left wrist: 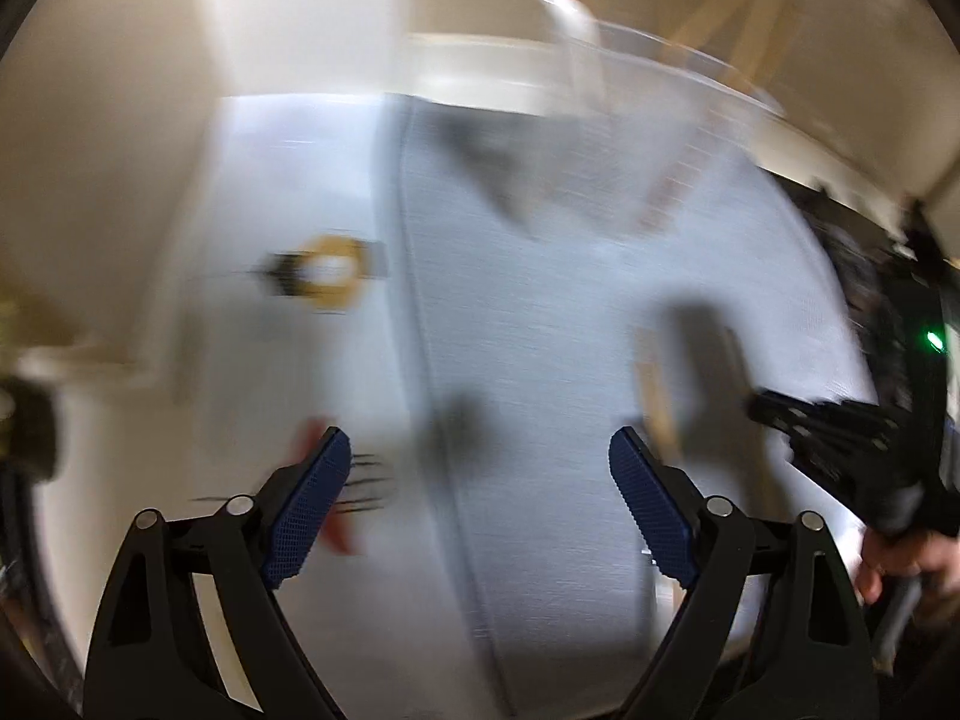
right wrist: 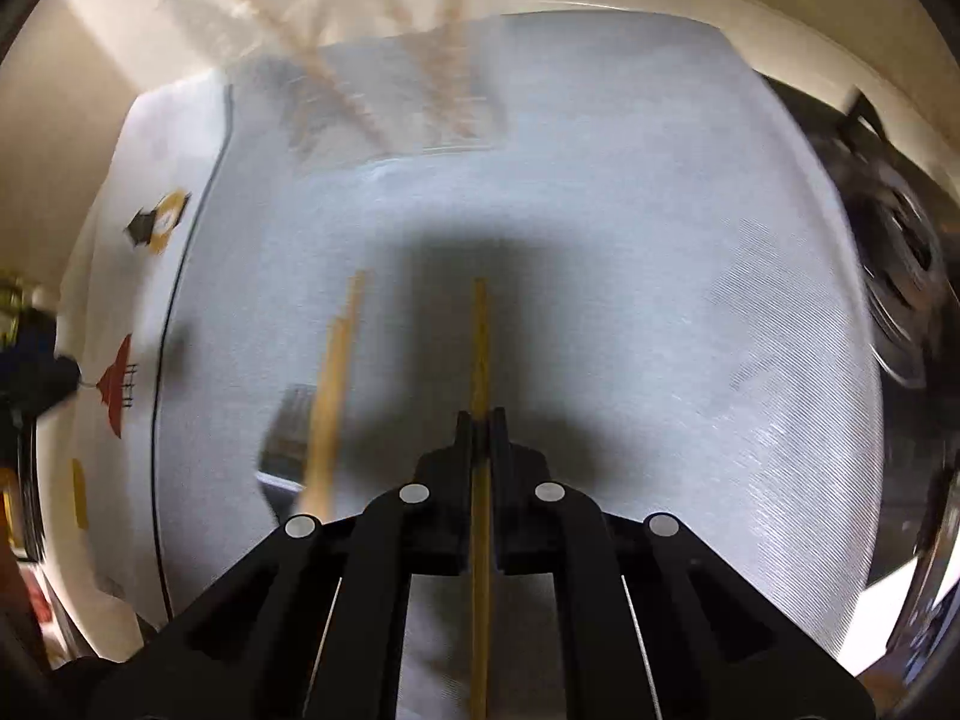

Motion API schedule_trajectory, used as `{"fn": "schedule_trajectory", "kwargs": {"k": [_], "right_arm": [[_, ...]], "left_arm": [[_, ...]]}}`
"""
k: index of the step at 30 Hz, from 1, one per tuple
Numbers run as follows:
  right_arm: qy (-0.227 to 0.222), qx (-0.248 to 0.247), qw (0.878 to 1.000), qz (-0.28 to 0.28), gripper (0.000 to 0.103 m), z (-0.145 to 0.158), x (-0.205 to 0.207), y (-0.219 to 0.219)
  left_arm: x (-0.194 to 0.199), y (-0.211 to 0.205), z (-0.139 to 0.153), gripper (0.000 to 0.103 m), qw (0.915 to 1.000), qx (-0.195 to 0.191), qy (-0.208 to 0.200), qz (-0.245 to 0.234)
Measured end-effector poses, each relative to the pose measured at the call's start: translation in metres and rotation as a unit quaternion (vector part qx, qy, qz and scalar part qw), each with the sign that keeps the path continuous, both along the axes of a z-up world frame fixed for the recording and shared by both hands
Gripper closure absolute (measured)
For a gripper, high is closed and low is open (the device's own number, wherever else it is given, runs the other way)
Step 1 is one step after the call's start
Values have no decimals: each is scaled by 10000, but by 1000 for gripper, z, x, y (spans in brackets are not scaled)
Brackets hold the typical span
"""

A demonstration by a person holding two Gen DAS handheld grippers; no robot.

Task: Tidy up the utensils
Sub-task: 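Close the left tool on the silver fork while the right tool grasps a wooden chopstick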

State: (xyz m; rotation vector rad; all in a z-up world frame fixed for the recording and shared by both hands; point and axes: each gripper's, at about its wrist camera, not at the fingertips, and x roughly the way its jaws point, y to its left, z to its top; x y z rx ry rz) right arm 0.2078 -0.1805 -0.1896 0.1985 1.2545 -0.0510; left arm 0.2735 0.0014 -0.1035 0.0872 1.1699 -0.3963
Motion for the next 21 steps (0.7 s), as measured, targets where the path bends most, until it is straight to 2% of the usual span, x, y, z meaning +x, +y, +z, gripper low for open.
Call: {"fn": "schedule_trajectory", "kwargs": {"k": [2, 3, 9, 12, 13, 15, 17, 18, 19, 21], "right_arm": [[25, 13, 9999, -126, 97, -3, -7, -11], [41, 23, 9998, -183, 97, -4, -10, -15], [78, 137, 9996, -241, 97, -6, -15, -31], [105, 166, 9995, -241, 97, -9, -17, -29], [107, 174, 9995, -249, 97, -10, -13, -24], [103, 177, 9995, -248, 97, -11, -12, -20], [104, 177, 9995, -242, 97, -12, -11, -20], [105, 172, 9995, -235, 97, -11, -12, -20], [99, 165, 9996, -228, 97, -11, -10, -18], [68, 155, 9996, -207, 97, -8, -11, -19]], "left_arm": [[-2, -19, -11, 31, 9987, -218, 236, -391], [-3, -29, -16, 32, 9970, -341, 362, -593], [-7, -67, -50, 41, 9874, -265, 1008, -1190], [-4, -73, -63, 50, 9841, -226, 1267, -1226], [-2, -74, -67, 57, 9826, -253, 1381, -1220], [0, -75, -68, 64, 9834, -331, 1356, -1155], [4, -74, -70, 81, 9803, -487, 1515, -1174], [5, -73, -70, 86, 9796, -584, 1566, -1116], [4, -73, -68, 91, 9800, -607, 1544, -1100], [3, -72, -64, 95, 9820, -571, 1415, -1109]]}}
